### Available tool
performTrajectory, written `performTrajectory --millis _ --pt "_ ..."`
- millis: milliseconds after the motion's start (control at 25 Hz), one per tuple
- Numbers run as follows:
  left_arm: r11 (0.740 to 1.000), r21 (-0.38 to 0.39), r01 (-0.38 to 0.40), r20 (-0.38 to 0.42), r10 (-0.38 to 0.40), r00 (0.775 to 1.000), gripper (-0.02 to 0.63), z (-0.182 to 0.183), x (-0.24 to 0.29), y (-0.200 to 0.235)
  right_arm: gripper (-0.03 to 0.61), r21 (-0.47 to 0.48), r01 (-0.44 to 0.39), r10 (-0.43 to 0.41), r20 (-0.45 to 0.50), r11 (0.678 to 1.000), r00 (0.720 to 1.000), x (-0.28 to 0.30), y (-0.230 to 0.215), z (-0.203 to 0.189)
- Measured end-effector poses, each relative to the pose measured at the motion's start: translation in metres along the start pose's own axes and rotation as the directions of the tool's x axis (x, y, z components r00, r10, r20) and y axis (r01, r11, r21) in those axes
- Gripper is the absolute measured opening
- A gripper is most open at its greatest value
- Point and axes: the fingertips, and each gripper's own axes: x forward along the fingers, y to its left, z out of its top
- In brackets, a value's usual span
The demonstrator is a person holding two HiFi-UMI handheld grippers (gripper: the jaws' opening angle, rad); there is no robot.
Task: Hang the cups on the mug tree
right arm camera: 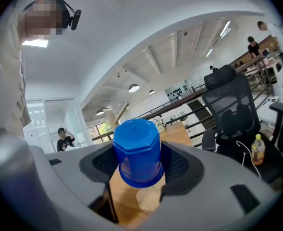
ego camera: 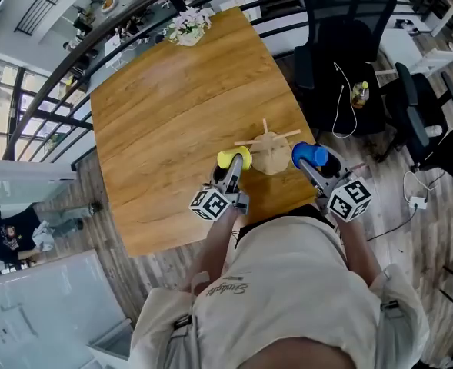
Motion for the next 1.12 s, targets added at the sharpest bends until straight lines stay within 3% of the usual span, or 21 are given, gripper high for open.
performTrajectory --millis 360,680,880,1120 --pt "0.997 -0.049 -0.052 0.073 0.055 0.996 0.279 -0.019 0.015 0.01 0.258 0.02 -0.044 0.045 -0.016 0.999 0.999 -0.013 -0.022 -0.003" --pt "0.994 -0.082 -0.071 0.061 0.076 0.995 0.281 -0.043 0.021 0.019 0.258 -0.014 -0.096 0.095 -0.048 0.995 0.994 -0.013 -0.021 -0.005" --pt "0.994 -0.072 -0.084 0.023 0.086 0.996 0.281 -0.06 0.029 0.022 0.258 0.046 -0.107 0.108 -0.031 0.993 0.994 -0.019 -0.03 -0.002" --pt "0.992 -0.083 -0.09 0.006 0.091 0.996 0.279 -0.071 0.032 0.025 0.258 0.025 -0.118 0.119 -0.045 0.993 0.992 -0.018 -0.035 -0.004"
